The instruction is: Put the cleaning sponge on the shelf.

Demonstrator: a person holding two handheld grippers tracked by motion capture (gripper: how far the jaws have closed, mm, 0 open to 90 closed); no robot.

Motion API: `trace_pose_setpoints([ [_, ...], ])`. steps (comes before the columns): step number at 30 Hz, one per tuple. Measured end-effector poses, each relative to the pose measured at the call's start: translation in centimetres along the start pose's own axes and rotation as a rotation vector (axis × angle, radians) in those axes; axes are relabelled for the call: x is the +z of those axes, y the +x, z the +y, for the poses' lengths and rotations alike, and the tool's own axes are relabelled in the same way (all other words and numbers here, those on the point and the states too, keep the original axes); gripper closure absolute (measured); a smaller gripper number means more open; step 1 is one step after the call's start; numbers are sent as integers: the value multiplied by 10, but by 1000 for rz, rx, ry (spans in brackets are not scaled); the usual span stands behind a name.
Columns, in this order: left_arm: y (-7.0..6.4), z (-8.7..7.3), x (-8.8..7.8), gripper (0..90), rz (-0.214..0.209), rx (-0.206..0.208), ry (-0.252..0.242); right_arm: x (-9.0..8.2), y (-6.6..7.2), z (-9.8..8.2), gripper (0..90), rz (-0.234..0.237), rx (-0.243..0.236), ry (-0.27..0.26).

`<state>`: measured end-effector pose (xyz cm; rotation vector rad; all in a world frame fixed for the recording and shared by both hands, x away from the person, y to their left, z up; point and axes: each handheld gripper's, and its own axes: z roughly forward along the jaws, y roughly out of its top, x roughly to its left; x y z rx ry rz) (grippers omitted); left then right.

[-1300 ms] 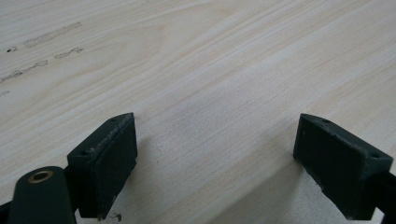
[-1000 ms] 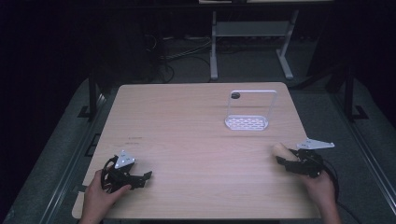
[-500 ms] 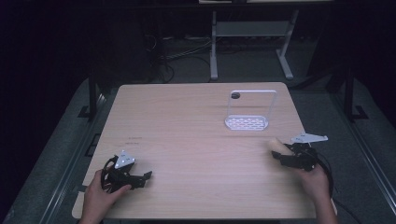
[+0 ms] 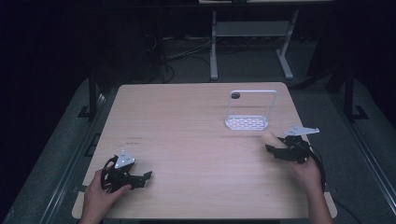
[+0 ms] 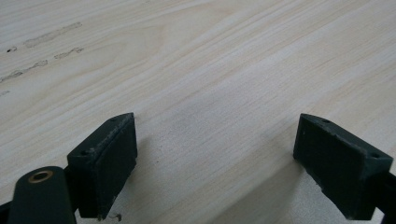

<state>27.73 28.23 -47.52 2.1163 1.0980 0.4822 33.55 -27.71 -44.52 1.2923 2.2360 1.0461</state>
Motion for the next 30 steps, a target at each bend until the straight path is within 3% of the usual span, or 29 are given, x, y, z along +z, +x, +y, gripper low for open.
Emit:
trace_pose_setpoints([
  [30,0,0,0,130,0,-2,-1,32,3,48,419,4,-20,-22],
])
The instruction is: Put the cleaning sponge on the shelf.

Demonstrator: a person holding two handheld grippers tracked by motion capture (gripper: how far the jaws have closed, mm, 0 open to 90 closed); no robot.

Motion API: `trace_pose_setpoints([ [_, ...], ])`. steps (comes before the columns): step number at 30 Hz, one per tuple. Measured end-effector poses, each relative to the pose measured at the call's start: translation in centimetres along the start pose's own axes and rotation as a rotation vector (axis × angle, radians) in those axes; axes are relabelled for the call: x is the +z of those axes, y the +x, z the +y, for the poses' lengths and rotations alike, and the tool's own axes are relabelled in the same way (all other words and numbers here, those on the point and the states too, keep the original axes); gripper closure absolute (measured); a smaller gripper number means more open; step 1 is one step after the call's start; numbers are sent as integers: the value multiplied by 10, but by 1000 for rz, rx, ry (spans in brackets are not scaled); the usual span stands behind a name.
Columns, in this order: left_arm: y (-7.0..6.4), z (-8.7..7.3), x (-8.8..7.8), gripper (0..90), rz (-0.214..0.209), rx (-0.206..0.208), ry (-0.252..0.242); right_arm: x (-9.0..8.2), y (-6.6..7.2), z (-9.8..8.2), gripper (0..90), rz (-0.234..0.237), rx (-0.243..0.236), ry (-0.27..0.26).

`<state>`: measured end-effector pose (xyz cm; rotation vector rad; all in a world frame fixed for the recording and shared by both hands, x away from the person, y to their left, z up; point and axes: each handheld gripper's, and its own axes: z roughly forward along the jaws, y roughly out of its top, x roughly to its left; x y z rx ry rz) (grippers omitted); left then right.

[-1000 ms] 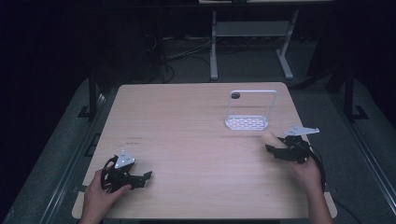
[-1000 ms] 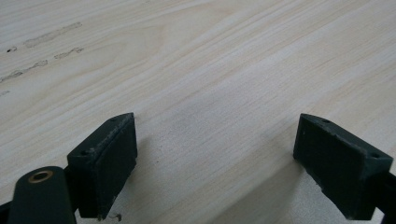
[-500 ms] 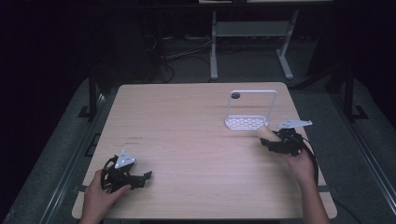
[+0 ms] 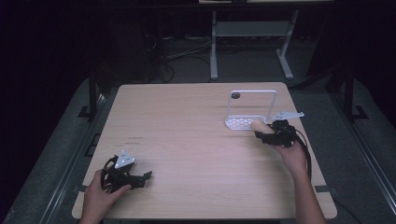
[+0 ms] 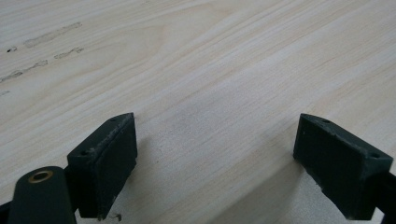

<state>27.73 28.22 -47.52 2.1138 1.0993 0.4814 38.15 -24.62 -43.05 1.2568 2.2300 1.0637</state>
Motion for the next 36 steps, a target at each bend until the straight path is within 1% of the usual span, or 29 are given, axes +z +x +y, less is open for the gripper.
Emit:
trace_pose_setpoints([
  [6,0,0,0,130,0,0,3,8,0,9,419,5,2,4],
  [14,0,0,0,130,0,0,3,20,2,20,420,9,-11,14],
  [21,0,0,0,130,0,1,3,34,3,29,420,16,-20,19],
  [28,0,0,0,130,0,1,3,50,6,36,420,23,-20,35],
  [30,0,0,0,130,0,1,3,54,6,37,420,19,-29,26],
  [36,0,0,0,130,0,2,4,65,6,36,420,22,-12,50],
])
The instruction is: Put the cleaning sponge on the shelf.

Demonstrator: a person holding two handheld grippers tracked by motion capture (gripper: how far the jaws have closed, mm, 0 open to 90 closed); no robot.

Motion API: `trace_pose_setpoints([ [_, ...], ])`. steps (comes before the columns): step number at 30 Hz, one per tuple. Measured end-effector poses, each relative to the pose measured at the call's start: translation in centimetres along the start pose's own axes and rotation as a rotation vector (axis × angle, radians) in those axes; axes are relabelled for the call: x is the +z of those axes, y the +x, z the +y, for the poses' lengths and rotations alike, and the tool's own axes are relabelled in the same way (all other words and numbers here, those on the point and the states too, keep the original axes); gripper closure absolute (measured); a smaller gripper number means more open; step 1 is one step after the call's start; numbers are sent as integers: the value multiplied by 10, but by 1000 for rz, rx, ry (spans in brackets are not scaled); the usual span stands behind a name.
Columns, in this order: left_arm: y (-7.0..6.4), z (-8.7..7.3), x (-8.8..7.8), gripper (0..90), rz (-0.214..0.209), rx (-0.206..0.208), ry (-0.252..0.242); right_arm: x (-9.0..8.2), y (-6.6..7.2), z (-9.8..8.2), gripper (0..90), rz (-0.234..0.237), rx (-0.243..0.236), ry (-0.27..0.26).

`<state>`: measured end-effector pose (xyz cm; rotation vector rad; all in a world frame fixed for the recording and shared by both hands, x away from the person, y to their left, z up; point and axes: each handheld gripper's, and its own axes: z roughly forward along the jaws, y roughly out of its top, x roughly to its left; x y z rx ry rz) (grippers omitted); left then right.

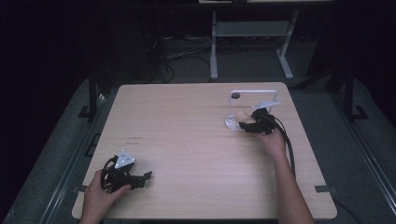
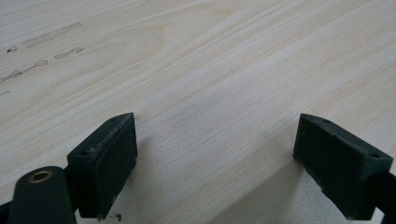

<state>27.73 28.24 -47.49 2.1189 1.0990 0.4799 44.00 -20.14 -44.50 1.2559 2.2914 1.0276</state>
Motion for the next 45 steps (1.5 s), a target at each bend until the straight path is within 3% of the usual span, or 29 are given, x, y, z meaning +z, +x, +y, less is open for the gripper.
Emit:
trace_pose_setpoints([
  [12,0,0,0,130,-1,1,2,17,0,0,419,-7,-13,34],
  [30,0,0,0,130,0,1,1,23,0,-1,410,-5,-10,54],
  [37,0,0,0,130,1,-1,-1,12,1,3,361,-12,-9,25],
  [45,0,0,0,130,0,-2,-1,-18,5,3,378,-13,-18,-14],
])
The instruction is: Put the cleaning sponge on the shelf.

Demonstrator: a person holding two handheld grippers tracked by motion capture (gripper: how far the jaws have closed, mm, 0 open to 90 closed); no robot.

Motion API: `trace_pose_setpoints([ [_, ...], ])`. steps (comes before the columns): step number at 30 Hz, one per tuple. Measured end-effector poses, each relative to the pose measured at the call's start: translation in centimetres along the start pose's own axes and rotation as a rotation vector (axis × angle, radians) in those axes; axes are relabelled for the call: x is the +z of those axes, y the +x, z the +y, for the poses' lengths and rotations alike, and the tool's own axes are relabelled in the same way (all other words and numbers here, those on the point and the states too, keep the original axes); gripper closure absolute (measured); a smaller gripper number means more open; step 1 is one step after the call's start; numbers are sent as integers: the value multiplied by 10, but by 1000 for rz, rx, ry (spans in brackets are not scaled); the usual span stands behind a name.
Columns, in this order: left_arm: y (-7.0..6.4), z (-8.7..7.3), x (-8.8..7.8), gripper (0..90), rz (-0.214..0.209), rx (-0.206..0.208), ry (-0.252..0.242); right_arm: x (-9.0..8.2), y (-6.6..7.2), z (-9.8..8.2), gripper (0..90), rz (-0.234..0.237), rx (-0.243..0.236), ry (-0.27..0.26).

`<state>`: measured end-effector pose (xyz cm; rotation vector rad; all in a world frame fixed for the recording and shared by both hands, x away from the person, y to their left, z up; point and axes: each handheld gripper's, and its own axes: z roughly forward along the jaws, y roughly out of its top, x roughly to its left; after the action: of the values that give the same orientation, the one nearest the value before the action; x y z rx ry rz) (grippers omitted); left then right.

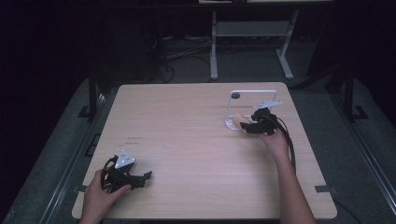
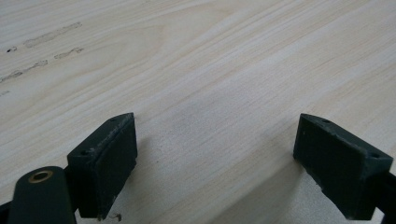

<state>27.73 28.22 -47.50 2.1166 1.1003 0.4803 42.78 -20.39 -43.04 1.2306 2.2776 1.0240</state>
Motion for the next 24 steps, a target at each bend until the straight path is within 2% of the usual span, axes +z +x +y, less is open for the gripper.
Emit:
trace_pose_setpoints([
  [5,0,0,0,130,0,-1,-1,-19,5,-7,443,-1,-9,-11],
  [8,0,0,0,130,-1,0,2,-27,8,-13,520,6,0,-13],
  [12,0,0,0,130,0,0,-3,-30,12,-22,674,21,-2,3],
  [15,0,0,0,130,0,0,-2,-29,16,-28,826,33,-3,14],
  [17,0,0,0,129,0,1,-2,-26,18,-32,896,41,-7,12],
  [19,0,0,0,130,0,0,-1,-22,20,-33,897,41,-21,41],
  [24,0,0,0,130,0,1,-1,-13,25,-34,897,48,-33,49],
])
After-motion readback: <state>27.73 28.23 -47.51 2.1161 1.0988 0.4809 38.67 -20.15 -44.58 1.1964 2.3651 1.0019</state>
